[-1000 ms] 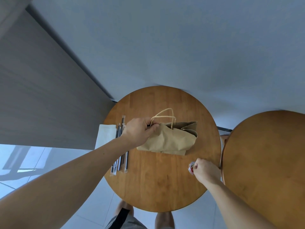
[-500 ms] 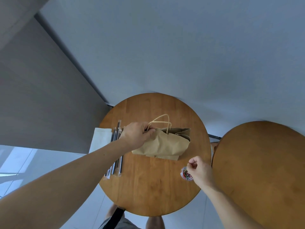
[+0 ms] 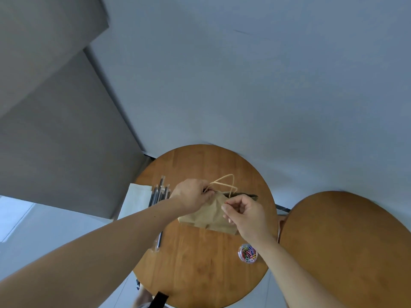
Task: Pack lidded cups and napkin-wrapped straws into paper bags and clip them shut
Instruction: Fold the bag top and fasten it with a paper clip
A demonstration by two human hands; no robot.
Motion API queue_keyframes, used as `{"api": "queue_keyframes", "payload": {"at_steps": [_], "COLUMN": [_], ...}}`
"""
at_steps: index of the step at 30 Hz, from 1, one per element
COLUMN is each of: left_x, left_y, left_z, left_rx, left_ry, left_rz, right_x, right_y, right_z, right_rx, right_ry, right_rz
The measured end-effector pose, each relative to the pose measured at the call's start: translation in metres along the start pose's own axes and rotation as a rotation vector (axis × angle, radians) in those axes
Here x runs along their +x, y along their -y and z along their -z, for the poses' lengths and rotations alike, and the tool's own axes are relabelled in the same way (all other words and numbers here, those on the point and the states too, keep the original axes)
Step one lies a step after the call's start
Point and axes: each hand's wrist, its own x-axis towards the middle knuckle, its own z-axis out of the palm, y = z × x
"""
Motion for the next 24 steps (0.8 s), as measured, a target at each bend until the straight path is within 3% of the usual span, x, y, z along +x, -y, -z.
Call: {"api": "queue_keyframes", "payload": {"at_steps": [6, 11, 16, 24], "left_x": [-0.005, -0.006, -0.005, -0.003], "left_y": [0.004, 0.003, -0.001, -0.003], "left_z": [0.000, 0.003, 0.005, 0.006], "left_rx": [-0.031, -0.041, -0.015, -0.015], "left_ry": [0.025, 0.031, 0.021, 0.031], "left_rz": [0.007, -0.014, -0.017, -0.028], "right_x": [0.012, 0.010, 0.011, 0.019], "right_y": [0.017, 0.021, 0.021, 0.026], "right_z": [-0.014, -0.015, -0.011, -0.009], "right_rx": [-0.033, -0.339, -0.457, -0.446], "right_ry": [-0.053, -0.143, -0.121, -0.116], "right_rz": [0.014, 0.204, 0.329, 0.373]}}
